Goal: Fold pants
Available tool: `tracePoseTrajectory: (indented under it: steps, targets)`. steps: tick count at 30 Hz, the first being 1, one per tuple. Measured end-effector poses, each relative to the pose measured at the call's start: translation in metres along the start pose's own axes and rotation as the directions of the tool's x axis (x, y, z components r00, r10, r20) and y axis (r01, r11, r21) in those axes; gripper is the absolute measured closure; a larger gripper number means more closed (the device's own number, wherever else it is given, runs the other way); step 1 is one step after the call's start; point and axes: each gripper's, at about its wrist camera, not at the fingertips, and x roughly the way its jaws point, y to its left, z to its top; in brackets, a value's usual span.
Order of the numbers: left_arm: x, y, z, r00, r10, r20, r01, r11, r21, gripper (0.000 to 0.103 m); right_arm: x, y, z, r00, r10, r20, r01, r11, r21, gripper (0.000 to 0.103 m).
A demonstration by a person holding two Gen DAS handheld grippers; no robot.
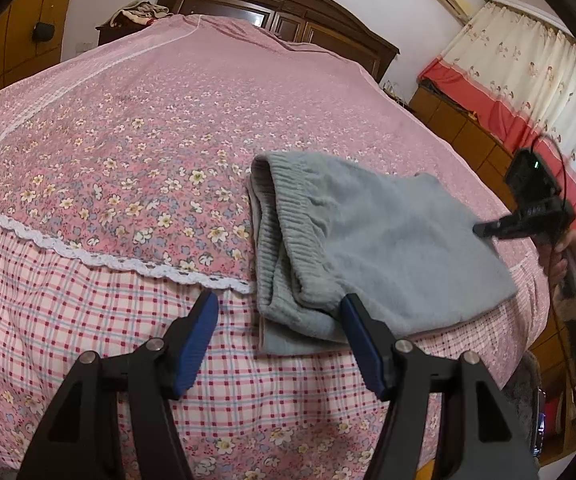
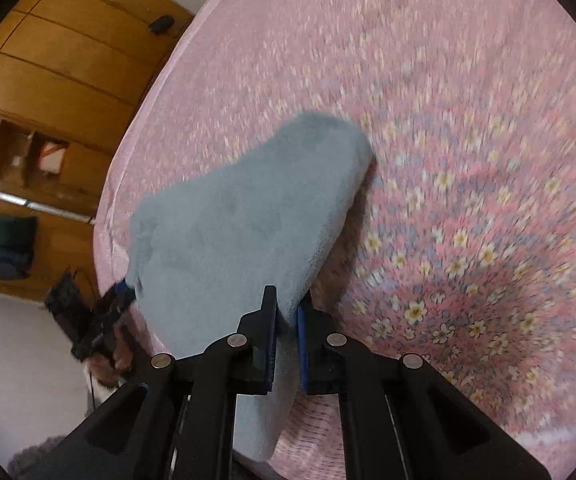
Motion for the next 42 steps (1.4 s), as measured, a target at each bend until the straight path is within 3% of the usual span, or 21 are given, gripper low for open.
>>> tracePoseTrajectory:
  steps: [8, 13, 17, 23, 27, 32, 35, 42]
  targets:
    - [-0.010, 0.004, -0.004, 0.999, -0.015, 0.030, 0.015, 1.000, -0.003, 0.036, -0.016, 0.060, 0.021, 0.982, -0.186, -0.030, 0.186, 0.982, 0.016, 0.093]
    - [-0.023, 0.015, -0.007, 0.997, -0.024, 0.069, 0.026, 0.999, -0.033, 0.036, -0.005, 0.103, 0.025, 0.940, -0.334, -0.063, 0.332, 0.942, -0.041, 0.093]
    - [-0.030, 0.018, -0.010, 0.997, -0.007, 0.082, 0.009, 1.000, -0.018, 0.036, 0.007, 0.143, 0.032, 0.919, -0.393, -0.038, 0.389, 0.918, -0.076, 0.094]
    - [-0.036, 0.013, -0.017, 0.996, 0.019, 0.082, -0.020, 1.000, 0.021, 0.036, 0.058, 0.203, 0.040, 0.900, -0.432, -0.054, 0.420, 0.894, -0.154, 0.094]
    - [-0.042, 0.014, -0.030, 0.997, 0.023, 0.076, -0.025, 0.999, 0.021, 0.035, 0.086, 0.229, 0.035, 0.874, -0.481, -0.069, 0.459, 0.864, -0.205, 0.094]
    - [-0.053, 0.029, -0.040, 0.997, 0.020, 0.075, -0.017, 0.999, -0.034, 0.035, 0.109, 0.249, 0.038, 0.861, -0.503, -0.078, 0.475, 0.849, -0.233, 0.094]
    - [-0.059, 0.040, -0.042, 0.997, 0.003, 0.079, 0.002, 0.997, -0.072, 0.035, 0.126, 0.264, 0.040, 0.868, -0.491, -0.080, 0.457, 0.851, -0.259, 0.094]
    - [-0.077, 0.052, -0.052, 0.995, -0.035, 0.098, 0.046, 0.993, -0.109, 0.035, 0.164, 0.306, 0.033, 0.836, -0.542, -0.087, 0.481, 0.799, -0.360, 0.094]
